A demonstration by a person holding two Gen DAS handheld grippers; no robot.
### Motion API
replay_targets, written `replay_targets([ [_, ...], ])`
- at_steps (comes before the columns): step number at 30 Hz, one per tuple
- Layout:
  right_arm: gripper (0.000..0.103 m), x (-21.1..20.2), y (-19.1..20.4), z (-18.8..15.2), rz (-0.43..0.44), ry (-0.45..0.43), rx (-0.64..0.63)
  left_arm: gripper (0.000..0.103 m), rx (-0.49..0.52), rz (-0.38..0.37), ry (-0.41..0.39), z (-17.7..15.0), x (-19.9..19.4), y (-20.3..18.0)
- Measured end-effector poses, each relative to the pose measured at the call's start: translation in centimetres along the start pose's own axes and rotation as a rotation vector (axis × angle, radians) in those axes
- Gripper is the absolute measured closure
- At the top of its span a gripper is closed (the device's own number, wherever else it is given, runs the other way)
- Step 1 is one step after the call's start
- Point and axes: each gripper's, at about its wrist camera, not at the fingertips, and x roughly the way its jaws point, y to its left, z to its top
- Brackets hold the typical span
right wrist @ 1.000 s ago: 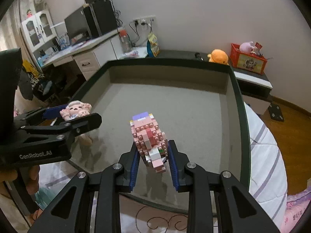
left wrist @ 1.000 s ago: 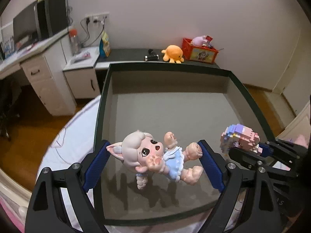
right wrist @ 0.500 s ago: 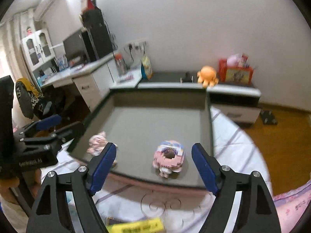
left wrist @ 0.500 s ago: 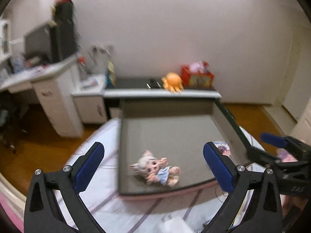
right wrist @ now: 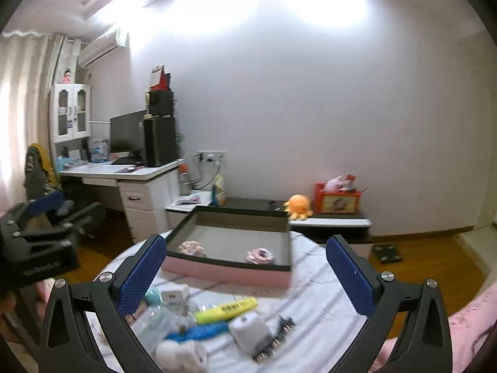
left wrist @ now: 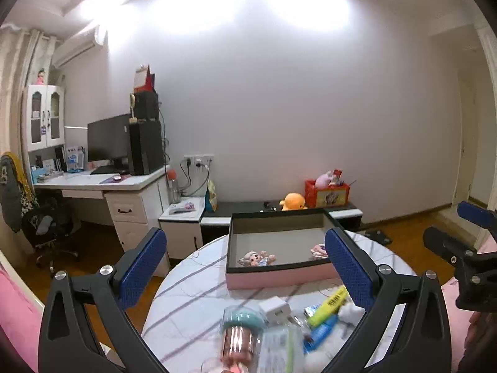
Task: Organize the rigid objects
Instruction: 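Withdraw both grippers from the box back toward the table items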
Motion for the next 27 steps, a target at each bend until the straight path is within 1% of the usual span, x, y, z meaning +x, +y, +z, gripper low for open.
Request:
replay_targets([
  [3,0.000,-2.8,0.4,-0.9,-0.040,-0.035,-0.005,0.000,0.000,0.029,-0.031,-0.9,-2.8,-0.5],
  [6,0.000,-4.8,0.4,-1.8,-0.083,-0.053,-0.002,0.000,0.006,0.021,-0.040,-1.7,-4.7,-0.7],
  [9,0.000,-5.9,0.3,-2.3,-0.091,-0.056,0.006,0.000,0.008,0.000,-0.027,-2.1,-5.5,-1.0],
  [15,0.000,-7.3,0.4,-3.2,-0.101,-0.049,0.008,0.000,0.027,0.011,-0.036,-2.5,-6.5,-1.1],
  [21,0.000,-6.8,0.6,-3.9,-0.101,-0.023,0.003,0.000,0.016,0.054,0.000,-3.4,-5.6,0.4],
  [23,0.000,-6.2,0.7,-4.3,-0.097,-0.004,0.000,0.000,0.010,0.066,0.028,-4.1,-4.9,1.4],
  [27,0.000,-4.2,1.0,-6.0,-0.076,0.067,0.003,0.000,-0.006,0.094,0.099,-6.1,-3.4,3.2],
])
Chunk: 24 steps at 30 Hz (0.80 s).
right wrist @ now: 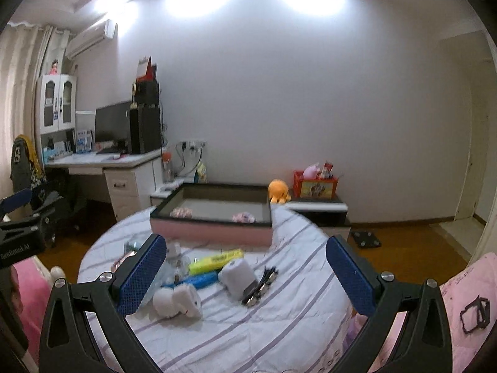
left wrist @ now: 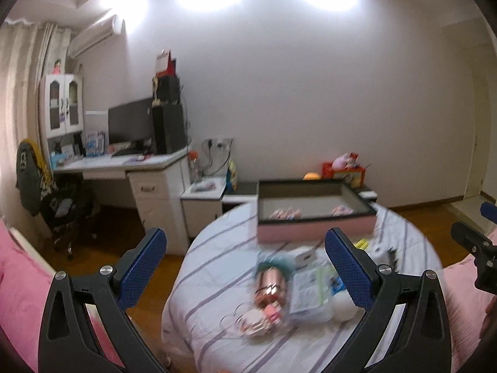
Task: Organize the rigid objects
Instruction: 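Withdraw both grippers from the box back toward the table items, then grasp the white-and-pink block figure with the left gripper while the right gripper approaches the white egg figure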
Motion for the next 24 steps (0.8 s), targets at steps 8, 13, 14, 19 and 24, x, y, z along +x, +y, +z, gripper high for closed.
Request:
replay_targets([
  [8,0.000,6.5,3.9,-5.3,0.105,0.213,-0.042,0.000,-0.028,-0.016,0.191,-5.0,4.1,1.9],
  [13,0.000,10.0,6.1,-7.9,0.129,0.311,-0.090,0.000,-0.030,-0.026,0.255,-6.5,5.6,2.1],
  [14,0.000,10.6,6.3,-8.2,0.122,0.328,-0.097,0.000,-0.024,-0.027,0.265,-6.7,5.9,2.1],
  [19,0.000,12.5,6.7,-8.4,0.141,0.366,-0.097,0.000,-0.021,-0.044,0.306,-7.3,7.3,1.9],
  [24,0.025,13.6,6.3,-8.6,0.235,0.400,-0.080,0.000,-0.010,-0.074,0.332,-7.7,8.2,1.1],
])
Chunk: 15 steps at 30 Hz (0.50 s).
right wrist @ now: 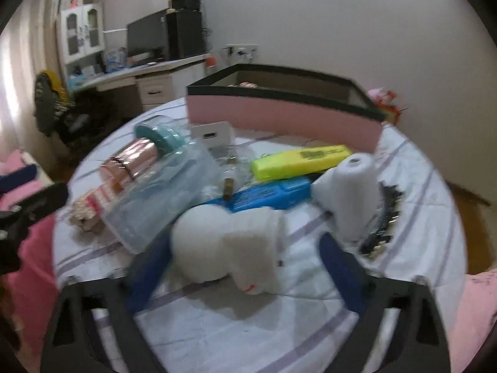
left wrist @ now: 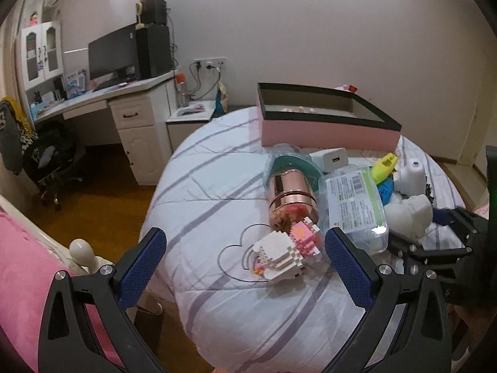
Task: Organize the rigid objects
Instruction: 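Grasp the white-and-pink block figure with the left gripper while the right gripper approaches the white egg figure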
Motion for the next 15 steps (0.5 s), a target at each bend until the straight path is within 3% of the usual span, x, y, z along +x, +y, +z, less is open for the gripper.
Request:
replay_targets([
  [4,0.025,-0.5,-0.9,-0.3,0.019,-0.005,0.017,0.000,0.013,-0.016,0.011,0.0,0.6,-0.7],
  [11,0.025,-1.7,-3.7,-1.1,-0.023,-0.003,0.059,0.000,0.031,0.008,0.047,-0.7,1.8,-0.8],
  [15,0.025,-1.5,-3.8,-1.0,-0.024,-0.001,0.057,0.000,-0.040,-0.020,0.090,-1.5,2.9,0.3],
])
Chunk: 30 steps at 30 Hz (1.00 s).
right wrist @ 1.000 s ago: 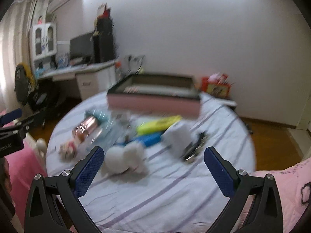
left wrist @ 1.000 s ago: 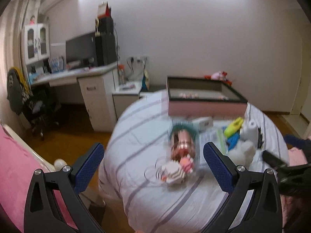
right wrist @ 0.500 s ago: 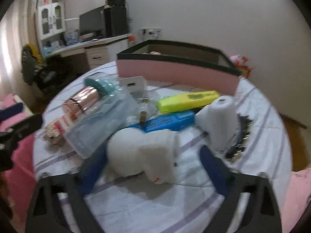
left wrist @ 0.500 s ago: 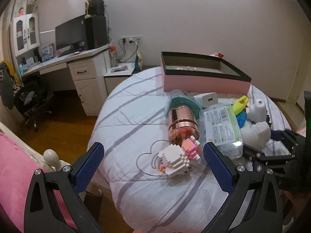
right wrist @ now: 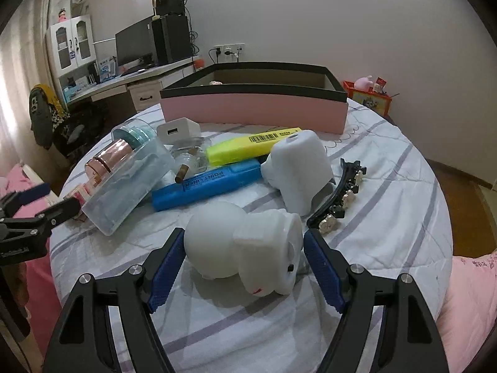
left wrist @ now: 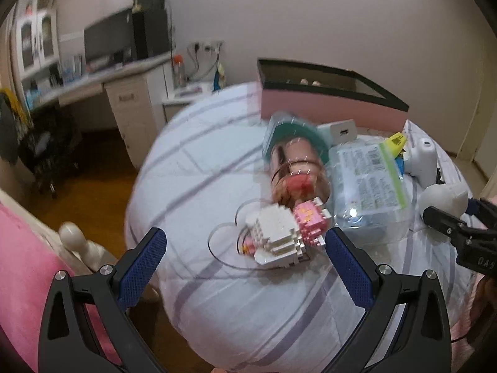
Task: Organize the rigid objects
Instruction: 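Grasp the white-and-pink block figure with the left gripper while the right gripper approaches the white egg figure, then grasp the white egg-shaped figure with the right gripper while the left gripper holds its block figure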
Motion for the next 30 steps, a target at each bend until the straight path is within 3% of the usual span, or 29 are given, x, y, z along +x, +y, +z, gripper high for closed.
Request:
replay_targets([
  [2,0.025,0.1,-0.1,-0.1,-0.001,-0.002,0.000,0.000,-0.036,-0.035,0.017,-0.3,1.1,0.3],
  [6,0.025,0.2,0.0,0.1,-0.002,-0.003,-0.002,0.000,0.010,0.018,0.008,-0.4,2.0,-0.5],
  [9,0.025,0.3,-0.2,0.1,0.002,-0.004,0.002,0.001,-0.009,0.003,-0.011,-0.2,2.2,-0.4],
  [13,0.025,0.2,-0.1,0.2,0.000,-0.004,0.001,0.042,0.032,0.026,-0.059,-0.2,2.2,-0.7],
  [14,0.025,0.2,-0.1,0.2,-0.001,-0.004,0.001,0.047,0.034,0.020,-0.059,-0.2,2.2,-0.6],
  [24,0.025,-0.3,0.0,0.2,-0.002,-0.023,0.001,0.048,0.004,-0.094,-0.095,-0.4,0.3,-0.9],
  [30,0.026,-1.7,0.2,0.6,0.001,-0.067,-0.001,0.048,0.032,-0.113,-0.141,0.9,-1.5,-2.2],
])
